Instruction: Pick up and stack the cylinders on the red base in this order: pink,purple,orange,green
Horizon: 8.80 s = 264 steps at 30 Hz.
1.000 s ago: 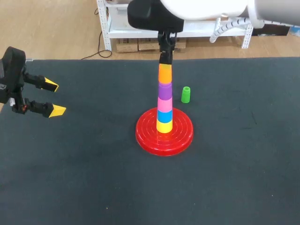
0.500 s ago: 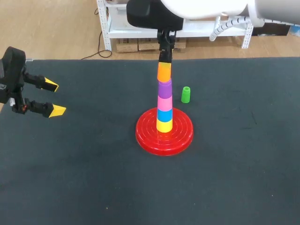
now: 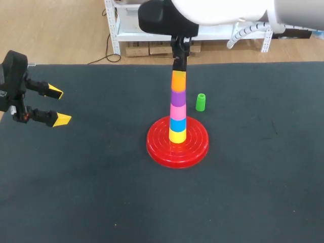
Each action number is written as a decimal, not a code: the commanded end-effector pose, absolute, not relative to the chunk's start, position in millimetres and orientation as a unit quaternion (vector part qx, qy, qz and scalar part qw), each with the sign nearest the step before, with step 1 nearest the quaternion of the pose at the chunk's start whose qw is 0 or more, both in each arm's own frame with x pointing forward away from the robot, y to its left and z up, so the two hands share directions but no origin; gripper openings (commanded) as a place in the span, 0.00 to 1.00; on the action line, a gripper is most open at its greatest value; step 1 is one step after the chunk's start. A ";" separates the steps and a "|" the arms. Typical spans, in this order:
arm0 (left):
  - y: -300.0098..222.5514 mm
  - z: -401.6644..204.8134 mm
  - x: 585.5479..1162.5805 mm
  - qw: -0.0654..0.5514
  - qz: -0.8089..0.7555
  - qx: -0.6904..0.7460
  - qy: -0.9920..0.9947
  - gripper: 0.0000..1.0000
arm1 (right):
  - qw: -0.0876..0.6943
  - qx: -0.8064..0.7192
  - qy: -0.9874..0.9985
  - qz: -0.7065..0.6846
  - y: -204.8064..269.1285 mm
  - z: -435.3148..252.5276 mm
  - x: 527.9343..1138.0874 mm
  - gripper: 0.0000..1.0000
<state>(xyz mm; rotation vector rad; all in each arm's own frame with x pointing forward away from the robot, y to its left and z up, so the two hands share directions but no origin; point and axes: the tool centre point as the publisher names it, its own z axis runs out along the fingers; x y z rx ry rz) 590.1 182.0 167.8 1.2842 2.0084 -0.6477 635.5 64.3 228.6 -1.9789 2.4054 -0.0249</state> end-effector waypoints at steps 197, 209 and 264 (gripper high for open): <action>182.6 165.8 590.2 0.332 -0.248 0.491 0.766 1.00 | 0.106 -0.663 0.737 -0.072 70.1 277.0 646.6 0.00; 182.6 165.8 590.2 0.332 -0.248 0.491 0.766 1.00 | 0.051 -0.653 0.756 -0.016 68.9 273.9 652.1 0.00; 182.6 165.8 590.2 0.332 -0.248 0.491 0.766 1.00 | 0.010 -0.656 0.754 -0.004 74.2 242.2 648.8 0.00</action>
